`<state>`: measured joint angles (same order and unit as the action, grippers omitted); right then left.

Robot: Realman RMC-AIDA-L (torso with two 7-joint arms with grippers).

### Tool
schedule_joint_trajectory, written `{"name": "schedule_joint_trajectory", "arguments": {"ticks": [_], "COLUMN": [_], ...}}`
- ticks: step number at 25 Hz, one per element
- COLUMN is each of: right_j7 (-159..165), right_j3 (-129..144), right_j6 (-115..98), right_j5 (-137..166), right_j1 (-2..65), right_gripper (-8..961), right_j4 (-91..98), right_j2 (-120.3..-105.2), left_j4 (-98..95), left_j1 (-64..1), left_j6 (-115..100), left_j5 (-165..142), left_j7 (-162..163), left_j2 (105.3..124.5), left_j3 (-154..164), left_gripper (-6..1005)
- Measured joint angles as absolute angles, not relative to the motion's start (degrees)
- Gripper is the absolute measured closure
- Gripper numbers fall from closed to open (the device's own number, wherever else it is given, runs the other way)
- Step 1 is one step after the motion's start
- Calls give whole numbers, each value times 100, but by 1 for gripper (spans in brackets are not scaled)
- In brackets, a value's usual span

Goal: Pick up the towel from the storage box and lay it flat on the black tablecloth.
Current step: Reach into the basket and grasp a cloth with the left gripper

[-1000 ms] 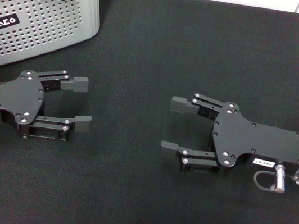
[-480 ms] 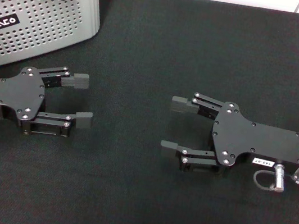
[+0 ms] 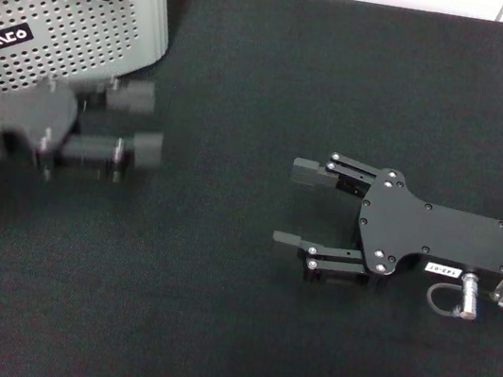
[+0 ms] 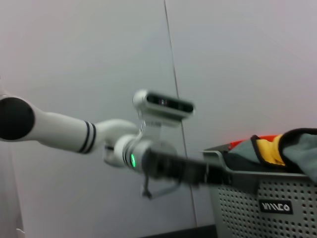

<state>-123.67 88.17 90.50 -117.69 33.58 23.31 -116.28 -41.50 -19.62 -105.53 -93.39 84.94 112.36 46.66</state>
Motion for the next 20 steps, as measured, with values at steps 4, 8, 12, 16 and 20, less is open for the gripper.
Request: {"name": "schedule_joint_trajectory", "arguments": {"ticks": [4,8,12,16,20], "right_j7": [-12393,-12407,-12409,-12424,-12437], "right_j3": [8810,8808,8786,8736,8741], "right_j6": [8954,8928,8870,8726,8565], "right_j5": [-11771,-11797,-11830,-11838,-11865], "right_j1": [3306,3221,3082,2958,2944], "right_gripper": [125,125,125,125,126], "right_j4": [2315,2310,2306,2304,2301], "right_j2": [-11628,-11628,-11628,-11628,-11628], "left_j4": [-5844,-7745,-9039,-10000,-10502], "left_j1": [-1892,-1847,-1839,-1753,-1536], "left_j6": [-10568,-10020,-9381,-8690,-8041], "left_j5": [-9154,-9567,-10209,-11287,-12253], "left_j7": [10102,10843,11304,11579,11737], "left_j2": [11543,11916,11988,12001,12033], "left_j3": [4608,4104,3885,3888,4109], "left_gripper": [123,138,194,222,241]}}
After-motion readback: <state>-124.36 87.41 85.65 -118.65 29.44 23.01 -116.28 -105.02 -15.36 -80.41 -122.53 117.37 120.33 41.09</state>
